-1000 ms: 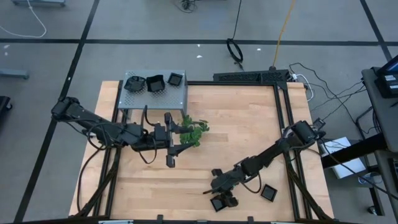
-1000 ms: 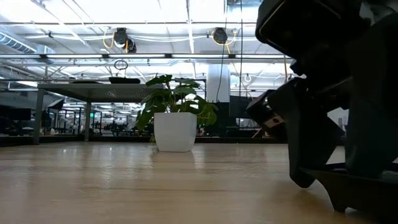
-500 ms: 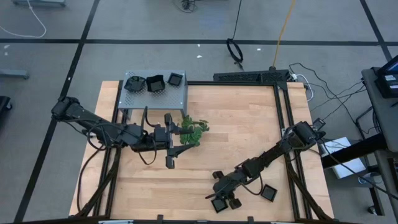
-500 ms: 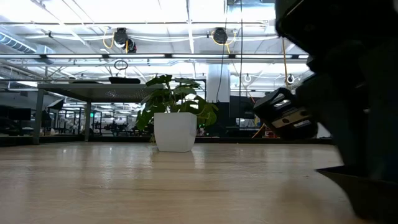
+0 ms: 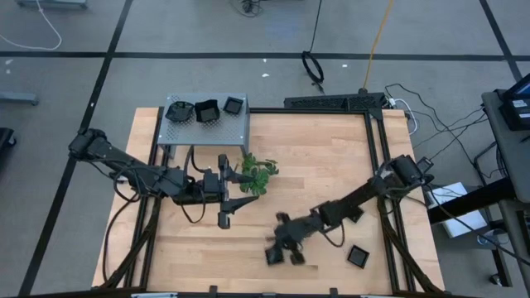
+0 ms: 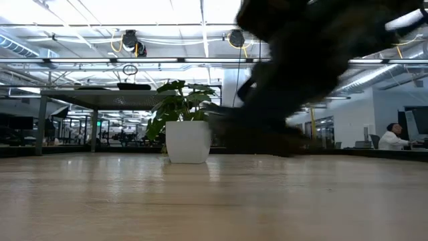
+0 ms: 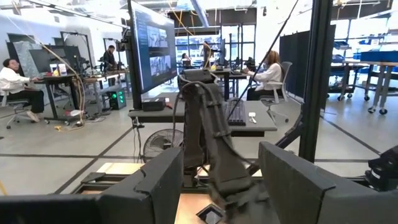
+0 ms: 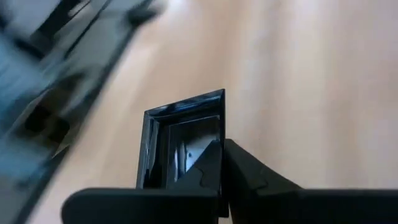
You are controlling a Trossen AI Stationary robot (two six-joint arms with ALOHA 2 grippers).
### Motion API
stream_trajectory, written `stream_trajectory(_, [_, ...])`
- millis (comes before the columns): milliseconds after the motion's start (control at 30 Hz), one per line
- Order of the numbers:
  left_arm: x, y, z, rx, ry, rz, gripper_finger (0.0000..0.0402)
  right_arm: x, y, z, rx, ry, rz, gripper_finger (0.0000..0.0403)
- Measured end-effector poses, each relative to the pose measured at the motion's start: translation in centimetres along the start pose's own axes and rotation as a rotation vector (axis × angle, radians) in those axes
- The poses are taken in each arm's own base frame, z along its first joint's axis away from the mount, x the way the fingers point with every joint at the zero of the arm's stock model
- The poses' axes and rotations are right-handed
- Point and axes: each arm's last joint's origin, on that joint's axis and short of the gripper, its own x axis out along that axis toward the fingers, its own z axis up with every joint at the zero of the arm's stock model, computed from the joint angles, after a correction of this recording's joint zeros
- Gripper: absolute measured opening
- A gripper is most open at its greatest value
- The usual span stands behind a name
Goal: Pick & Place Mini shaped plates
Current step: Move the square plate to the center of the table
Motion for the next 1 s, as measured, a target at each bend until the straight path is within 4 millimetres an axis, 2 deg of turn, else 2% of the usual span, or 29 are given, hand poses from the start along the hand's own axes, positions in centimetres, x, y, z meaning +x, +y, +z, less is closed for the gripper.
stream_trajectory(233, [0.0, 0.0, 0.0, 0.001, -0.001, 0.001, 0.0214, -0.6, -6.6, 2.1, 0.196, -0.14, -0.197, 0.0001])
stream_trajectory(367, [0.0, 0.1, 0.0, 0.003, -0.001, 0.005, 0.0214, -1.2, -8.8, 3.6, 0.227, -0.177, -0.243, 0.0001])
stream_trajectory(500, [0.0, 0.1, 0.0, 0.002, -0.002, 0.005, 0.0214, -1.3, -9.3, 3.7, 0.185, -0.15, -0.23, 0.0001])
stream_trajectory(700, [0.0, 0.1, 0.0, 0.002, -0.002, 0.005, 0.0214, -1.0, -8.7, 2.8, 0.187, -0.055, -0.198, 0.0])
stream_trajectory(1000, [0.2, 0.5, 0.0, 0.001, -0.007, 0.02, 0.0214, -0.9, -8.6, 2.5, 0.169, -0.052, -0.297, 0.0])
